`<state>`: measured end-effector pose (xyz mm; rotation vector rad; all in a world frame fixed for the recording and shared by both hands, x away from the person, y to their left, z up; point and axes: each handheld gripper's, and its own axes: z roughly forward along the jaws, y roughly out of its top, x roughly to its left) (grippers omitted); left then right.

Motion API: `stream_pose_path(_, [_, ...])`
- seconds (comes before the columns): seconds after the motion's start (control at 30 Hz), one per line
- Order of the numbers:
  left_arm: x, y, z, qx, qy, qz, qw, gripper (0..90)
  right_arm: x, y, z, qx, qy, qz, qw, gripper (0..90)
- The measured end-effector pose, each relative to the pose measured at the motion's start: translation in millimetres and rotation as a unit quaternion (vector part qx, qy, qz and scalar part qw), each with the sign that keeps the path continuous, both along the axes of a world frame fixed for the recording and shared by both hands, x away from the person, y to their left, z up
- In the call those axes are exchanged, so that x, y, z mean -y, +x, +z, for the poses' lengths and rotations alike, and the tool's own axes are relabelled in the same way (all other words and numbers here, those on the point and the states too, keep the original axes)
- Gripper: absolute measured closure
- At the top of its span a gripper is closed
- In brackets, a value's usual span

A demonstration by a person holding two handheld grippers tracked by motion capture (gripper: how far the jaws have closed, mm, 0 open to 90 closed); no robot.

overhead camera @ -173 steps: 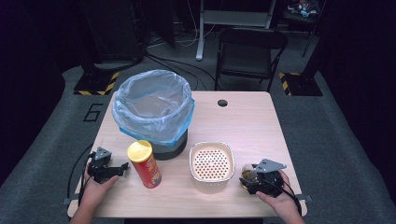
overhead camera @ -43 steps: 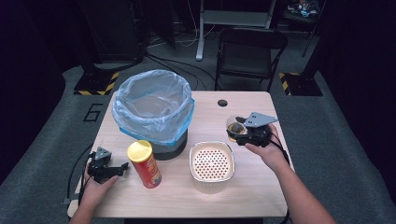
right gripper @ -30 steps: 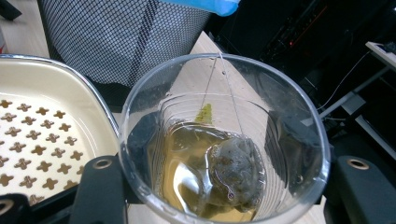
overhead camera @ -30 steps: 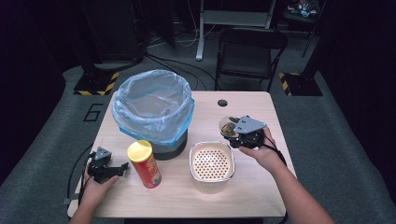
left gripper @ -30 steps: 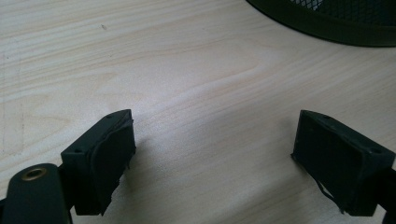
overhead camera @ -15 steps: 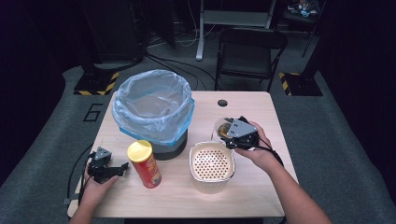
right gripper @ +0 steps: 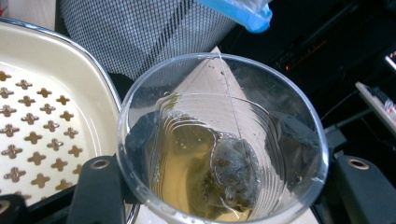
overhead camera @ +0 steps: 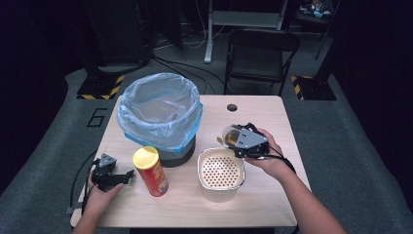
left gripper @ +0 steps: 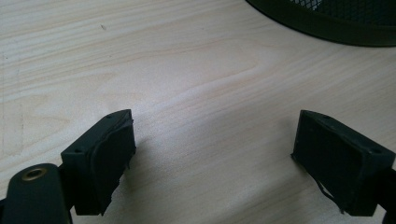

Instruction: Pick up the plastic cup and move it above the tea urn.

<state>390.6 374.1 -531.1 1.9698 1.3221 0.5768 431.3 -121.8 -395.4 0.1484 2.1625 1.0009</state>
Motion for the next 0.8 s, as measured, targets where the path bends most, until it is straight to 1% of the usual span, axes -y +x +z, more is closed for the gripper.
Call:
stream_pose_path(0.03, [0.0, 0.0, 0.0, 0.0, 0.0, 0.0, 1.0, 12.7, 0.0, 0.0, 0.0, 0.0, 0.0, 0.0, 1.0, 37.0])
stream_pose_path(0.1, [0.0, 0.0, 0.0, 0.0, 0.0, 0.0, 1.0, 12.7, -0.7, 1.8, -1.0, 0.005, 0.006, 0.016, 0.9998, 36.9])
stream_pose_path(0.13, [-0.2, 0.1, 0.1, 0.0, 0.002, -0.001, 1.0, 12.7, -0.7, 3.2, -1.7, 0.009, 0.01, 0.029, 0.9995, 36.8])
stream_pose_path(0.17, [-0.2, 0.1, 0.1, 0.0, 0.002, -0.001, 1.0, 12.7, -0.7, 3.2, -1.7, 0.009, 0.01, 0.029, 0.9995, 36.8])
stream_pose_path(0.2, [-0.2, 0.0, 0.1, 0.001, 0.002, 0.0, 1.0, 12.7, -0.7, 4.6, -2.3, 0.006, 0.015, 0.047, 0.9988, 36.8])
stream_pose_path(0.23, [-0.2, 0.0, 0.1, 0.001, 0.002, 0.0, 1.0, 12.7, -0.7, 4.6, -2.3, 0.006, 0.015, 0.047, 0.9988, 36.8])
stream_pose_path(0.27, [-0.3, 0.1, 0.1, 0.0, 0.002, -0.001, 1.0, 12.7, -1.7, 5.2, -2.8, 0.007, 0.017, 0.058, 0.9982, 36.9])
stream_pose_path(0.3, [-0.3, 0.1, 0.1, 0.0, 0.002, -0.001, 1.0, 12.7, -2.6, 5.1, -3.2, 0.008, 0.018, 0.06, 0.998, 36.9])
stream_pose_path(0.33, [0.0, 0.0, 0.0, 0.0, 0.0, 0.0, 1.0, 12.8, -4.2, 4.5, -3.4, 0.016, 0.016, 0.064, 0.9977, 37.0])
stream_pose_path(0.4, [0.0, 0.0, 0.0, 0.0, 0.0, 0.0, 1.0, 12.7, -5.5, 3.8, -3.8, 0.02, 0.016, 0.064, 0.9976, 37.1])
stream_pose_path(0.43, [0.0, 0.0, 0.0, 0.0, 0.0, 0.0, 1.0, 12.7, -7.7, 2.2, -4.3, 0.03, 0.01, 0.067, 0.9972, 37.1])
stream_pose_path(0.47, [0.0, 0.0, 0.0, 0.0, 0.0, 0.0, 1.0, 12.7, -10.6, -0.3, -5.0, 0.049, 0.0, 0.071, 0.9963, 37.2])
stream_pose_path(0.5, [0.0, 0.0, 0.0, 0.0, 0.0, 0.0, 1.0, 12.7, -10.6, -0.3, -5.0, 0.049, 0.0, 0.071, 0.9963, 37.2])
stream_pose_path(0.53, [-0.2, 0.0, 0.1, 0.0, 0.002, 0.0, 1.0, 12.7, -13.1, -3.6, -5.3, 0.065, -0.012, 0.07, 0.9953, 37.2])
stream_pose_path(0.57, [-0.2, 0.0, 0.1, 0.0, 0.002, 0.0, 1.0, 12.7, -13.1, -3.6, -5.3, 0.065, -0.012, 0.07, 0.9953, 37.2])
stream_pose_path(0.6, [0.0, 0.0, 0.0, 0.0, 0.0, 0.0, 1.0, 12.7, -16.5, -7.8, -5.8, 0.097, -0.04, 0.067, 0.9922, 37.1])
stream_pose_path(0.63, [0.0, 0.0, 0.0, 0.0, 0.0, 0.0, 1.0, 12.7, -16.5, -7.8, -5.8, 0.097, -0.04, 0.067, 0.9922, 37.1])
stream_pose_path(0.67, [0.0, 0.0, 0.0, 0.0, 0.0, 0.0, 1.0, 12.7, -18.4, -10.6, -6.8, 0.106, -0.051, 0.067, 0.9908, 37.1])
stream_pose_path(0.7, [-0.2, -0.1, 0.4, -0.003, 0.001, -0.001, 1.0, 12.7, -20.7, -13.4, -7.8, 0.123, -0.066, 0.064, 0.988, 37.0])
stream_pose_path(0.73, [-0.1, -0.2, 0.5, -0.004, -0.001, -0.002, 1.0, 12.7, -23.8, -16.9, -9.5, 0.146, -0.087, 0.067, 0.9833, 36.9])
stream_pose_path(0.77, [-0.1, -0.2, 0.5, -0.004, -0.001, -0.002, 1.0, 12.7, -23.8, -16.9, -9.5, 0.146, -0.087, 0.067, 0.9833, 36.9])
stream_pose_path(0.8, [0.2, -0.2, 0.3, -0.002, -0.001, -0.001, 1.0, 12.7, -27.4, -21.1, -12.1, 0.173, -0.115, 0.065, 0.976, 36.9])
